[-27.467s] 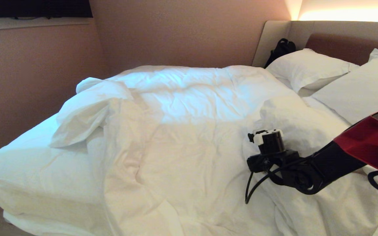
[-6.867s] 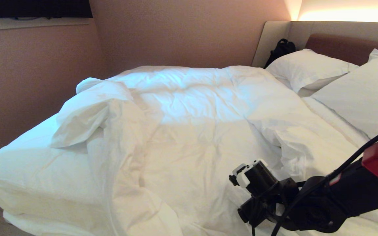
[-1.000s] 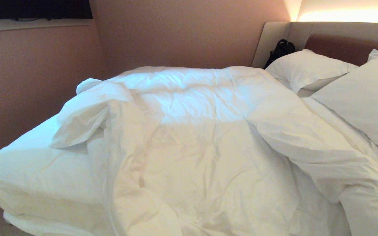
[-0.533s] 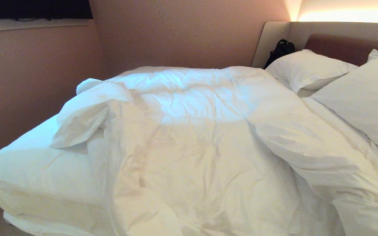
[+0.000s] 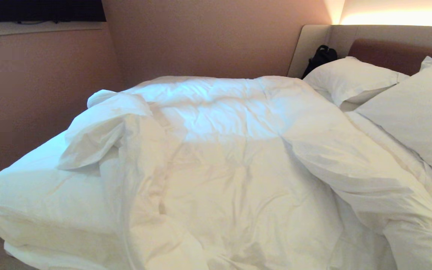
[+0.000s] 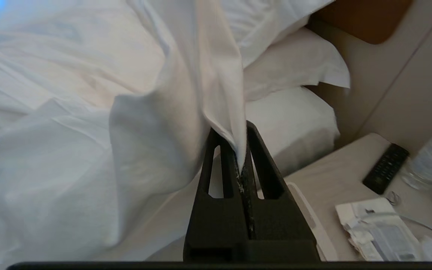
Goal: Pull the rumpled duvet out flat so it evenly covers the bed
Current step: Flatten the corners of the folded blanket
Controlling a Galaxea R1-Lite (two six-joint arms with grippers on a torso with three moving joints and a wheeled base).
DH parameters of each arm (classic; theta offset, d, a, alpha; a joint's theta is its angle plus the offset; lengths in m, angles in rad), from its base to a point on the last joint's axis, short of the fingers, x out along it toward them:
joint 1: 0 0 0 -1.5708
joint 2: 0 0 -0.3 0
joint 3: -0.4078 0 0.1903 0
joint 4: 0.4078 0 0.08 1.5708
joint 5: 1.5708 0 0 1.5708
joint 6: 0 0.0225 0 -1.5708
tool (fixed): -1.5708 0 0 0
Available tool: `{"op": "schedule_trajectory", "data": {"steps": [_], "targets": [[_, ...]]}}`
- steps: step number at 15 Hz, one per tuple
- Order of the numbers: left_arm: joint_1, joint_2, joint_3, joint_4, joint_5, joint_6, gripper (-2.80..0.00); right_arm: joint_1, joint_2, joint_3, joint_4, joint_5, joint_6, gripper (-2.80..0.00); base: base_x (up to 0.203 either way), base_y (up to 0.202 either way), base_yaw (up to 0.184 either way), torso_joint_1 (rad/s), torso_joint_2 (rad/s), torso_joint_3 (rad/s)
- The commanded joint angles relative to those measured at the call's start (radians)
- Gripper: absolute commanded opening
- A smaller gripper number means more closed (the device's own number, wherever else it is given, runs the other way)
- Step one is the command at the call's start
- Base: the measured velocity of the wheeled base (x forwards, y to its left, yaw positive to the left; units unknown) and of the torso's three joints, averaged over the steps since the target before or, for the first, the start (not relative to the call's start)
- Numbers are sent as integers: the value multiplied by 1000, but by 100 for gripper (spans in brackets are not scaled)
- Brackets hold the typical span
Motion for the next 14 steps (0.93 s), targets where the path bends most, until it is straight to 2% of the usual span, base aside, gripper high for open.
{"op": "schedule_trajectory", "data": {"steps": [1, 2, 5, 9, 14], "targets": [[1, 0, 0, 0, -1, 0, -280, -2, 0, -11, 3, 107, 0, -280, 0, 0, 0, 0, 0, 0], [1, 0, 0, 0, 1, 0, -280, 0, -2, -11, 5, 111, 0, 0, 0, 0, 0, 0, 0, 0], [1, 0, 0, 0, 1, 0, -280, -2, -14, -5, 55, 155, 3, 0, 0, 0, 0, 0, 0, 0], [1, 0, 0, 0, 1, 0, -280, -3, -21, -13, 62, 158, 23, 0, 0, 0, 0, 0, 0, 0], [1, 0, 0, 0, -1, 0, -280, -2, 49, -127, 61, 182, 83, 0, 0, 0, 0, 0, 0, 0]]}}
